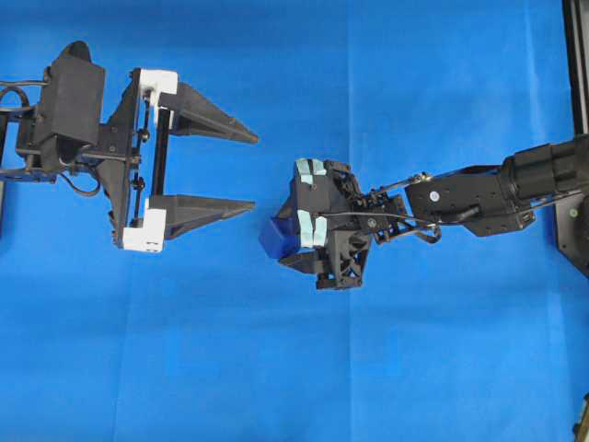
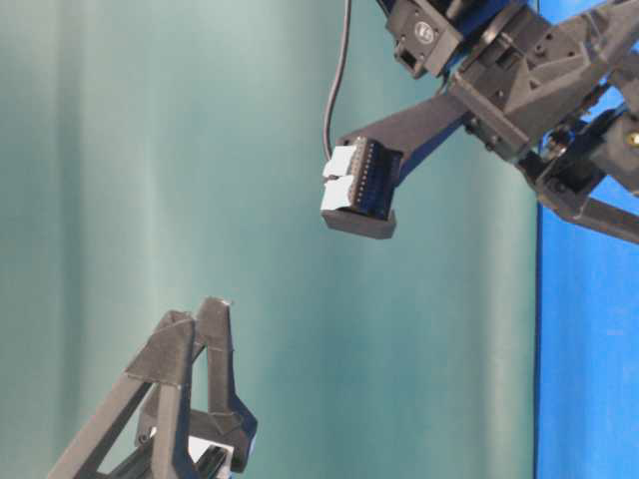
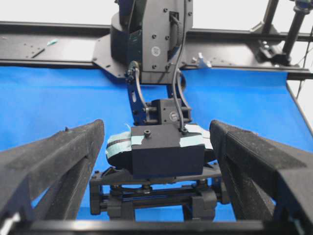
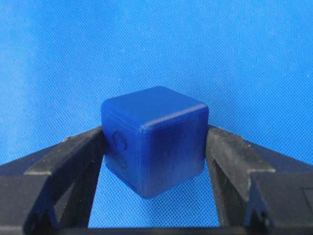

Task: Handover the blue block to the right arm after grasping it with the left arm, then place it in the designated position.
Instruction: 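Lower the cube with the right gripper onto the table center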

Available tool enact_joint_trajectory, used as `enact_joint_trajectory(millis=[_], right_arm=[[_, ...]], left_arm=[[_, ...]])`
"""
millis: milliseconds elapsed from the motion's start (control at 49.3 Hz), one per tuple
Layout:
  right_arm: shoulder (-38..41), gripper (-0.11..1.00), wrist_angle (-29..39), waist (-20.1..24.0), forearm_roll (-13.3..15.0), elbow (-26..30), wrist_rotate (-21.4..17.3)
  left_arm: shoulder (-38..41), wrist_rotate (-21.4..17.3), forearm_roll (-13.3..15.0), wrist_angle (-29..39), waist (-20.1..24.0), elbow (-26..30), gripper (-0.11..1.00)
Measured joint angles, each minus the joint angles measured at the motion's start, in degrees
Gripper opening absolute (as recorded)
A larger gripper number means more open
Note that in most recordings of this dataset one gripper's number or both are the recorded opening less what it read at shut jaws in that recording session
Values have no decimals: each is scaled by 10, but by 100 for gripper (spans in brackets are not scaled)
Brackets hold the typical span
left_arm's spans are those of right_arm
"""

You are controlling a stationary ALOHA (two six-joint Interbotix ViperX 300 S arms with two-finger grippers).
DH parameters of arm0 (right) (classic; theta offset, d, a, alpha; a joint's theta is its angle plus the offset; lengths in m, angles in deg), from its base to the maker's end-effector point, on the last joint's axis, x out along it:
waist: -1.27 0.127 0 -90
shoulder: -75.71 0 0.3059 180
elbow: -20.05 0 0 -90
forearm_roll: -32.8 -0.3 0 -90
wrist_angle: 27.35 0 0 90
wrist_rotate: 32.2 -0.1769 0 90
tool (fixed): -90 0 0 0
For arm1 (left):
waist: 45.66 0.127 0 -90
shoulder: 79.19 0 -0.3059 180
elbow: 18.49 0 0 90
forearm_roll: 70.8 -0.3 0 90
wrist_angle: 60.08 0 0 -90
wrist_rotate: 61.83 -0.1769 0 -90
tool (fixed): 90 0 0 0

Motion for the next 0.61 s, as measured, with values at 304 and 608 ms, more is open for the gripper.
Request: enact_joint_trajectory(millis=[304, 608], right_arm=[[1, 55, -1, -1, -5, 0, 0], [8, 68, -2, 0, -18, 4, 0]], left_arm=[[0, -1, 0, 0, 0, 0, 93], [0, 0, 0, 0, 0, 0, 93]])
